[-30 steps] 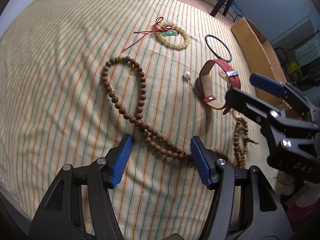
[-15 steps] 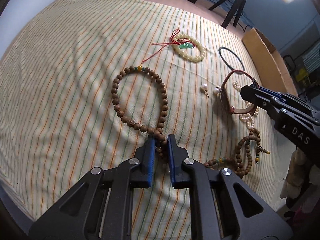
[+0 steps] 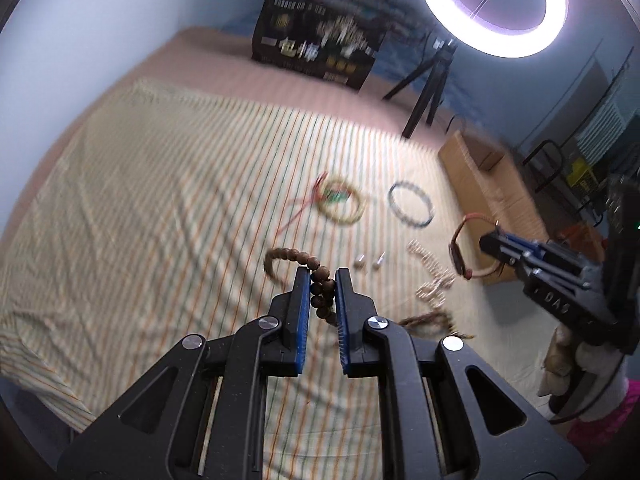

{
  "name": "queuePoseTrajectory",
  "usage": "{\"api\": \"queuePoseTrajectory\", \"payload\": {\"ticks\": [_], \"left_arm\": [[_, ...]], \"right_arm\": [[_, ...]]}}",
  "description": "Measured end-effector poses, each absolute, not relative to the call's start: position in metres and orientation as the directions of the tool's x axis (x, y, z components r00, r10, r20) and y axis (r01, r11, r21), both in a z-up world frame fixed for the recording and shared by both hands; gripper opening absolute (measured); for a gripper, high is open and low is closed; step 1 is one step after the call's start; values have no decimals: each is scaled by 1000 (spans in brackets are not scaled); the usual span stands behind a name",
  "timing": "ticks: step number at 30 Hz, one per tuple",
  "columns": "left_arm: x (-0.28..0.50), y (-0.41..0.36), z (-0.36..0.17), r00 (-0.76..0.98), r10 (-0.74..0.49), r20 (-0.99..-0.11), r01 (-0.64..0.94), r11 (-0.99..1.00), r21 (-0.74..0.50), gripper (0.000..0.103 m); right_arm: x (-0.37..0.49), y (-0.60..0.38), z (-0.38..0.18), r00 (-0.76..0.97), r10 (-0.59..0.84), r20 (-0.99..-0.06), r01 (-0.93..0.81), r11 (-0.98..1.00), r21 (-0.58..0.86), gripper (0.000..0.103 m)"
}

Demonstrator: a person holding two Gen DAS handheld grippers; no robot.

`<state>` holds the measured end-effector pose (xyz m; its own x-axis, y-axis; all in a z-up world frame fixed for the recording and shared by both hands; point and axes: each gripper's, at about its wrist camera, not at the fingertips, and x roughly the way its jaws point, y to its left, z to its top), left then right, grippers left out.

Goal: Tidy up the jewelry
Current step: 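Grasp the brown bead necklace with the left tool while the right tool grasps the red watch, then carry the bead necklace and red watch over the cardboard box with both tools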

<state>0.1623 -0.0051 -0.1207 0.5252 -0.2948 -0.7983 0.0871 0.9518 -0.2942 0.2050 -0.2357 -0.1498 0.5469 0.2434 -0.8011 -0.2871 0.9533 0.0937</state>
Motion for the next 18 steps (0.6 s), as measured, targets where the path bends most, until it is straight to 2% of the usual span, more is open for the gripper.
{"api": "queuePoseTrajectory", "payload": {"ticks": [18], "left_arm": [[179, -33, -2, 621, -407, -671, 249, 913, -323, 10]], "right_arm": [[184, -293, -73, 674, 192, -713, -215, 975, 58, 18]]}}
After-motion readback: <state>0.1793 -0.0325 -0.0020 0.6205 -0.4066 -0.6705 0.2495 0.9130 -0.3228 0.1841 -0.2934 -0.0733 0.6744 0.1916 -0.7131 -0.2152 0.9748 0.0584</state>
